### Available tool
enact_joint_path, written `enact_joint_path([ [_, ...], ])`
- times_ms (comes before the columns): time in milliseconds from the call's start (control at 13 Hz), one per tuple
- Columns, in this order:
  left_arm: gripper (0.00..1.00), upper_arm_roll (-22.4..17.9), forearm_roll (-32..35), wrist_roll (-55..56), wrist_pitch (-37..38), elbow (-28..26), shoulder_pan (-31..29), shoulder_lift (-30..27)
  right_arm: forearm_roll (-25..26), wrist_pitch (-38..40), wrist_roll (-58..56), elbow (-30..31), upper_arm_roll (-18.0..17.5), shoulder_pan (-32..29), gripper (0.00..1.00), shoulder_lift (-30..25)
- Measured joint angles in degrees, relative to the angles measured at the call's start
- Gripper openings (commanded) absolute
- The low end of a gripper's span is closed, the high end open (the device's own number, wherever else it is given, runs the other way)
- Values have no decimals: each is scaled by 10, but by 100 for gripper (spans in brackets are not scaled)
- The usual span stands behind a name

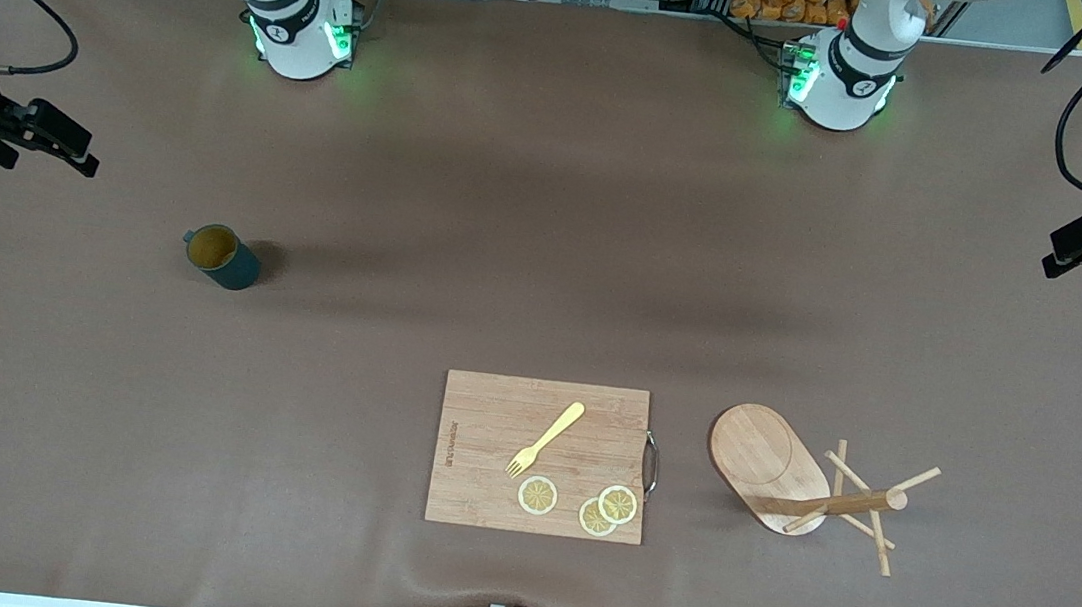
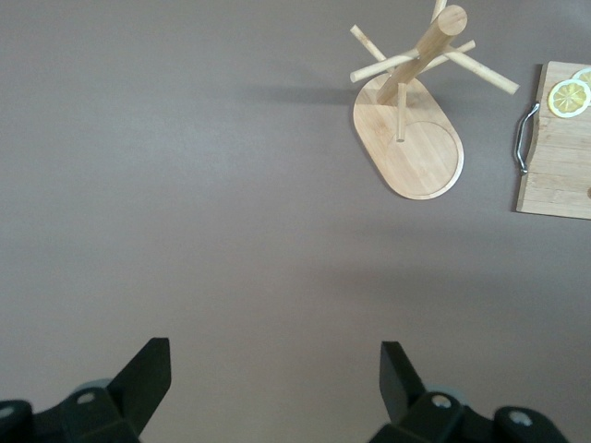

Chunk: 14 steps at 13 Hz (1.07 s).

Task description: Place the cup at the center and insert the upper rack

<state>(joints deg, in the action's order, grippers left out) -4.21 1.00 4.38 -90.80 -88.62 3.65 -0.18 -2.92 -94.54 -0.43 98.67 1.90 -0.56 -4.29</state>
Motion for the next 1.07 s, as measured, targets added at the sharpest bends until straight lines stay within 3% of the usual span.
enact_joint_path([
  [1074, 100, 1, 0, -1, 9, 1, 0, 12, 0, 0, 0, 0, 0, 0, 100, 0],
])
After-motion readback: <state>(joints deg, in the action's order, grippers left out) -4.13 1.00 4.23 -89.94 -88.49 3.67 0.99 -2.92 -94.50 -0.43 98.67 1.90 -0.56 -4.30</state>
